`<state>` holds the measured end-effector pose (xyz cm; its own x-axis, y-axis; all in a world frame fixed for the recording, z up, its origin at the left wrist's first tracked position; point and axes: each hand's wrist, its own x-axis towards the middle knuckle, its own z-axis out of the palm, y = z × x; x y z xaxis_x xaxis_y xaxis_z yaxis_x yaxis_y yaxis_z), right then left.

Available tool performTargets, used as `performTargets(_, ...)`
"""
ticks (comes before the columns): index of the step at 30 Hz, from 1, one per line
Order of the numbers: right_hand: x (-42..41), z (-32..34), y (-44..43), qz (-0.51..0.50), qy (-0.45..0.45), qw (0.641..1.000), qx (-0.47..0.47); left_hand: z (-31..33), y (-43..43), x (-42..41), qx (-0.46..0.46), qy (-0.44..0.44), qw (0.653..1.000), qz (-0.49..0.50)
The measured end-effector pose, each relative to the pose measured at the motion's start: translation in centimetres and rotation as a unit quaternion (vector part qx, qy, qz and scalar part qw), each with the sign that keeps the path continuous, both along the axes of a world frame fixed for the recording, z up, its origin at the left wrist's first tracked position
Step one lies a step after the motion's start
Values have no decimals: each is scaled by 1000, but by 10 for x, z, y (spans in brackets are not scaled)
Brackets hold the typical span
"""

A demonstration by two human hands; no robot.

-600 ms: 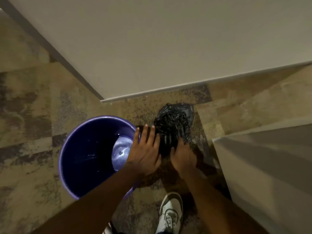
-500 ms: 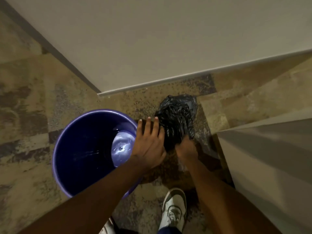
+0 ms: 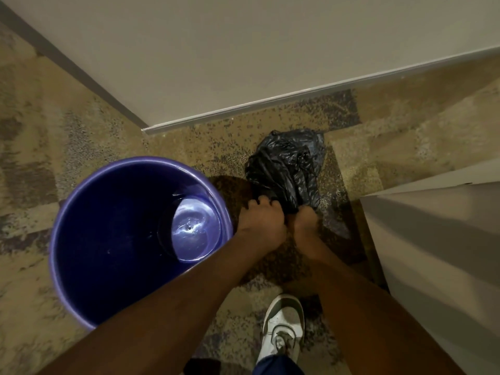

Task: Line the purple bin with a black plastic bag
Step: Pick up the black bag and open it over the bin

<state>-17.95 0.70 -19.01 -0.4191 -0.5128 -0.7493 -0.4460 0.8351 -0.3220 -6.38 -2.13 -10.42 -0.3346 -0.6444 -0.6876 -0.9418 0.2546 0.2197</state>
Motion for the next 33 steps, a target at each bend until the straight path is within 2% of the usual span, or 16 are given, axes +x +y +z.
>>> performTargets(3, 2, 35, 2, -37, -33, 992, -116, 9, -3, 4, 34, 134, 980, 140)
performTargets(6, 12, 86, 12, -76, 2, 965, -253, 31, -14, 1, 52, 220, 923, 312)
performTargets(7, 14, 103, 15, -85, 26, 953, -290, 41, -18, 0, 71, 242, 886, 390)
performTargets(8, 15, 125, 17, -92, 42, 943, -317, 54, -23, 0, 98, 264, 832, 478)
performTargets(10, 21, 159, 23, -96, 53, 919, -379, 78, -28, 1, 175, 305, 705, 616)
performTargets(11, 24, 175, 25, -82, 56, 901, -422, 91, -27, 3, 210, 328, 661, 641)
performTargets(12, 27, 193, 26, -68, 60, 887, -452, 105, -24, 5, 231, 350, 635, 648)
performTargets(13, 30, 210, 23, -60, 55, 877, -473, 120, -21, 9, 238, 371, 621, 648)
performTargets(15, 38, 240, 19, -70, 33, 880, -468, 148, -15, 22, 214, 395, 613, 650)
performTargets(17, 47, 264, 14, -79, 3, 888, -454, 169, -11, 40, 152, 402, 640, 637)
performTargets(19, 63, 288, 12, -72, -38, 880, -467, 194, -6, 69, 80, 399, 672, 619)
performTargets(22, 89, 313, 13, -56, -75, 872, -481, 225, 6, 112, 11, 399, 679, 617)
performTargets(25, 116, 323, 17, -80, -96, 882, -454, 244, 21, 154, -54, 397, 634, 661)
performTargets(29, 145, 314, 21, -193, -119, 895, -384, 259, 37, 200, -138, 375, 547, 736)
performTargets(33, 170, 305, 31, -259, -130, 918, -271, 261, 55, 233, -157, 343, 512, 772)
